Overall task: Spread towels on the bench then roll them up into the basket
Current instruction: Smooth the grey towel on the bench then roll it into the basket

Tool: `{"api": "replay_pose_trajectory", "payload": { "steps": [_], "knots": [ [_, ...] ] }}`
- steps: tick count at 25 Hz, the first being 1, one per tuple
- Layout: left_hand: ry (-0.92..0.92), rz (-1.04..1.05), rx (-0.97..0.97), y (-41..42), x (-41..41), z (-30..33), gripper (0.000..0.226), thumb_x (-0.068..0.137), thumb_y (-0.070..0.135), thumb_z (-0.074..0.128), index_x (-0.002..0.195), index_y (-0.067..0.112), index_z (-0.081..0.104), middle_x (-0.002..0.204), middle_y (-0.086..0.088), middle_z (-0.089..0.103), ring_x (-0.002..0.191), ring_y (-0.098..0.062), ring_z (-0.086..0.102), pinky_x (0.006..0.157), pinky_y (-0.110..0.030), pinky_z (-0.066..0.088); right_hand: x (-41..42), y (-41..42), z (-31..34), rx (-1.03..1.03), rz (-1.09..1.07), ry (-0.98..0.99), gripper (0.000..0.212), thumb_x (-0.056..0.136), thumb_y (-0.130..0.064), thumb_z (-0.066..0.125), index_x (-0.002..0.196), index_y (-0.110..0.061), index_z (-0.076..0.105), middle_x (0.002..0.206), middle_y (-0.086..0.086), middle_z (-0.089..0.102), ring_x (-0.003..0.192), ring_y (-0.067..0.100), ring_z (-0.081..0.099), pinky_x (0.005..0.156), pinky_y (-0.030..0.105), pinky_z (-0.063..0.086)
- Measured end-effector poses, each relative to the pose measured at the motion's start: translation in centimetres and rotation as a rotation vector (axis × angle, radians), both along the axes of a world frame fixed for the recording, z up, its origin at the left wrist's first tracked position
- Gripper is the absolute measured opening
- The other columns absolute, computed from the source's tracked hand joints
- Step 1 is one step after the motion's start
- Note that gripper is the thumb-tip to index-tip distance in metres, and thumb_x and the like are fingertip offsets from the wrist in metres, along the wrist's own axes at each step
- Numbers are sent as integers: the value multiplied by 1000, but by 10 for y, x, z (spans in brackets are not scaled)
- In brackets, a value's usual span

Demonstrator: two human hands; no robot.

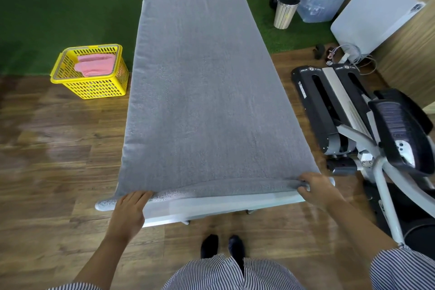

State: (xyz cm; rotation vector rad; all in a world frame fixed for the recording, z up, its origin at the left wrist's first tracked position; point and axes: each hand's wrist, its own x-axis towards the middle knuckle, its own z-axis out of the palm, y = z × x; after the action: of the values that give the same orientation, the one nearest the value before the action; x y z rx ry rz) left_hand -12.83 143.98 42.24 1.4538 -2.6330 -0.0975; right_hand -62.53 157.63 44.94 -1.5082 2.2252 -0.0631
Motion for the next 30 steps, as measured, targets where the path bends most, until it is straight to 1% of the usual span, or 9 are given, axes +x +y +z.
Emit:
{"api": "replay_pose_trajectory", "payload": {
  "steps": [4, 6, 8, 14, 18, 21, 24, 27, 30],
  "knots": [
    [77, 86, -120, 2, -6, 7, 41, 74, 4, 39, 105, 15, 64, 97, -7, 66, 89, -28, 58, 81, -44, 39, 0, 3, 0, -209, 37, 55, 24, 73, 0, 68, 96, -3, 64, 92, 9, 61, 88, 28, 57, 74, 29, 39],
    [95, 199, -148, 6, -11, 13, 28, 85, 20, 45, 95, 12, 69, 92, -7, 67, 82, -32, 62, 72, -49, 45, -1, 5, -2, -346, 83, 114, 28, 62, 10, 74, 86, -3, 66, 82, 9, 61, 77, 29, 59, 68, 31, 47],
    [104, 187, -178, 9, -10, 11, 33, 89, 26, 44, 90, 9, 72, 89, -7, 68, 75, -33, 64, 65, -46, 47, -1, 8, -3, -413, 140, 163, 34, 54, 16, 77, 82, -3, 69, 76, 9, 63, 70, 31, 62, 62, 34, 53],
    [87, 215, -106, 10, -9, 9, 45, 78, 34, 42, 97, 9, 73, 99, -5, 72, 87, -29, 67, 76, -44, 50, 2, 8, -9, -299, 70, 114, 40, 59, 7, 76, 97, 0, 69, 90, 12, 66, 86, 33, 62, 75, 40, 53],
    [53, 218, -89, 5, -12, 15, 37, 80, 26, 39, 85, 11, 72, 82, -2, 71, 73, -27, 68, 74, -44, 47, 0, 2, -11, -273, 80, 89, 28, 60, 9, 74, 86, -1, 70, 79, 11, 65, 77, 35, 62, 69, 41, 53],
    [19, 178, -69, 0, -5, 18, 35, 78, 31, 39, 79, 16, 71, 75, 3, 69, 69, -23, 68, 73, -43, 41, -2, 3, -9, -281, 71, 110, 6, 68, -3, 70, 74, -2, 70, 69, 8, 62, 72, 33, 60, 63, 39, 51],
    [34, 143, -36, -6, -3, 19, 37, 76, 30, 37, 81, 16, 70, 77, 4, 68, 72, -22, 67, 71, -45, 43, 0, 0, -5, -267, 80, 187, 14, 68, -16, 57, 64, -5, 66, 69, 7, 58, 70, 29, 59, 60, 33, 42],
    [49, 119, -38, -10, -8, 17, 41, 75, 21, 35, 93, 9, 69, 96, -7, 66, 90, -26, 58, 72, -50, 49, 6, -5, -1, -276, 105, 235, 3, 66, -5, 69, 67, -6, 66, 79, 9, 56, 75, 30, 58, 60, 34, 44],
    [78, 143, -6, -7, -11, 15, 46, 76, 16, 33, 102, 4, 68, 101, -11, 67, 93, -30, 60, 74, -50, 52, 9, -6, 0, -266, 58, 203, 27, 62, 7, 72, 83, -7, 63, 75, 7, 57, 68, 30, 57, 61, 40, 51]
  ]
}}
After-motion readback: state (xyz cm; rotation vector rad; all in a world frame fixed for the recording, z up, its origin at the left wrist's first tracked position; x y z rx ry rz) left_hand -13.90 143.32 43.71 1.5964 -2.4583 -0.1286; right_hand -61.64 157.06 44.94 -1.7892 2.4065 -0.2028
